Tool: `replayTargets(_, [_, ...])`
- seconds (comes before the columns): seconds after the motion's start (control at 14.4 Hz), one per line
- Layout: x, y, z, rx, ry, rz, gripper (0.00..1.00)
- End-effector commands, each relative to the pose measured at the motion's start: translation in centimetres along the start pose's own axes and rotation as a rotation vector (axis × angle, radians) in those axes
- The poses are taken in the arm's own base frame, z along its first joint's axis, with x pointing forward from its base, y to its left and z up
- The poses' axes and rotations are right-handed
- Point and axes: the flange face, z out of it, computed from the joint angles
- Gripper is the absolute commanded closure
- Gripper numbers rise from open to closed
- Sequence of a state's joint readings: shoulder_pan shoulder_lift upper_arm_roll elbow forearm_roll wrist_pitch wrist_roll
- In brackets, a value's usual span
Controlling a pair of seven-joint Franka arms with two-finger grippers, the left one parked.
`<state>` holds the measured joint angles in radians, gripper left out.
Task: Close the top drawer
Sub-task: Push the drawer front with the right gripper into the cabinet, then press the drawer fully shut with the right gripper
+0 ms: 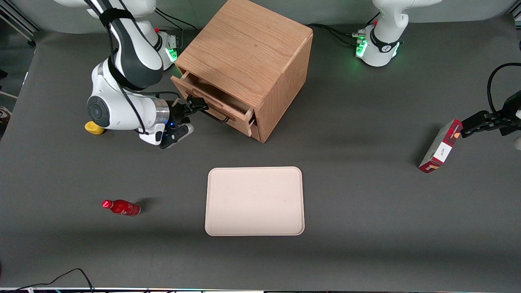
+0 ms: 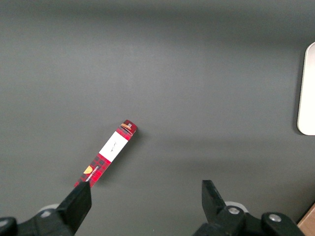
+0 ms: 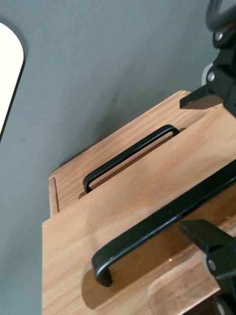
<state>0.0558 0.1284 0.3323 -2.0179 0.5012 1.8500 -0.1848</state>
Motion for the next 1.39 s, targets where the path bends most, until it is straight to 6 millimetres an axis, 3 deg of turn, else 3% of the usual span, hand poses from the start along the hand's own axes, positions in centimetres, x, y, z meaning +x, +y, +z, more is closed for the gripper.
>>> replayTargets(0.0, [-1.1,-1.8,0.7,0.005,0.023,0.037,0.00])
replayTargets(0.14, [-1.6,-3.2,1.4,0.004,0.021,0.048,0.00])
replayTargets(0.49, [-2.7,-4.0,2.1,0.014,0.020,0.053,0.00])
replayTargets(0.83, [-2.3,-3.9,1.9,0.010,0.023,0.044,0.00])
replayTargets(1.04, [-0.8,-5.3,-1.9,-0.095,0.070,-0.036,0.00])
replayTargets(1.32, [-1.8,-8.5,-8.7,-0.166,0.063,-0.109,0.00])
